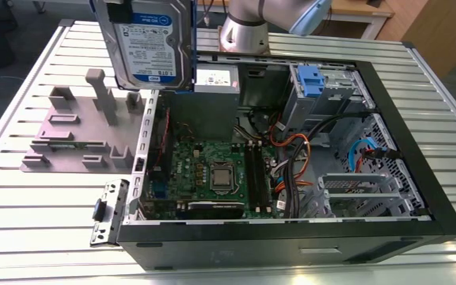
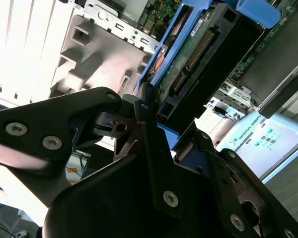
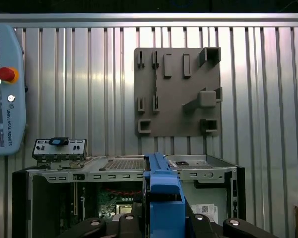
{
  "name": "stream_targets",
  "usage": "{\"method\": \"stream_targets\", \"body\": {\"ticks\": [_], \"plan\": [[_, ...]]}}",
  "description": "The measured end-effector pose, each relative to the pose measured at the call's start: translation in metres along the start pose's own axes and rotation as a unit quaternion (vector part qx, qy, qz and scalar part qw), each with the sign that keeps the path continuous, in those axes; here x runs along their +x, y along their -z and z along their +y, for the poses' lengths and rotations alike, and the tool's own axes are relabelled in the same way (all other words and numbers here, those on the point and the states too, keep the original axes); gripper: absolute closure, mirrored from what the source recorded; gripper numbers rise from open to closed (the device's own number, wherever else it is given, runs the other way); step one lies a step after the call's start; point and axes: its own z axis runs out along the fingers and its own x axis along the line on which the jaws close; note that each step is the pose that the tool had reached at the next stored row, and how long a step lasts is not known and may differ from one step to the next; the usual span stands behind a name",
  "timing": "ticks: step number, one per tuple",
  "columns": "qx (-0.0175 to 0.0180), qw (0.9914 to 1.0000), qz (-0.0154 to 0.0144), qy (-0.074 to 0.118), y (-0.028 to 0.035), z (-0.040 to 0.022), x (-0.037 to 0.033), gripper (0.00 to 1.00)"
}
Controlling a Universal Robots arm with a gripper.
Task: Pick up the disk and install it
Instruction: 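Pick up the disk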
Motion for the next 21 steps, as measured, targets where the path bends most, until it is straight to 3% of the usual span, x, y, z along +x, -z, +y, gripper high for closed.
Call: {"method": "stream_targets", "body": {"ticks": [21], "plan": [[0.0000, 1.00000, 0.0000, 0.000, -0.0007, -0.0096, 0.0004, 0.64]]}}
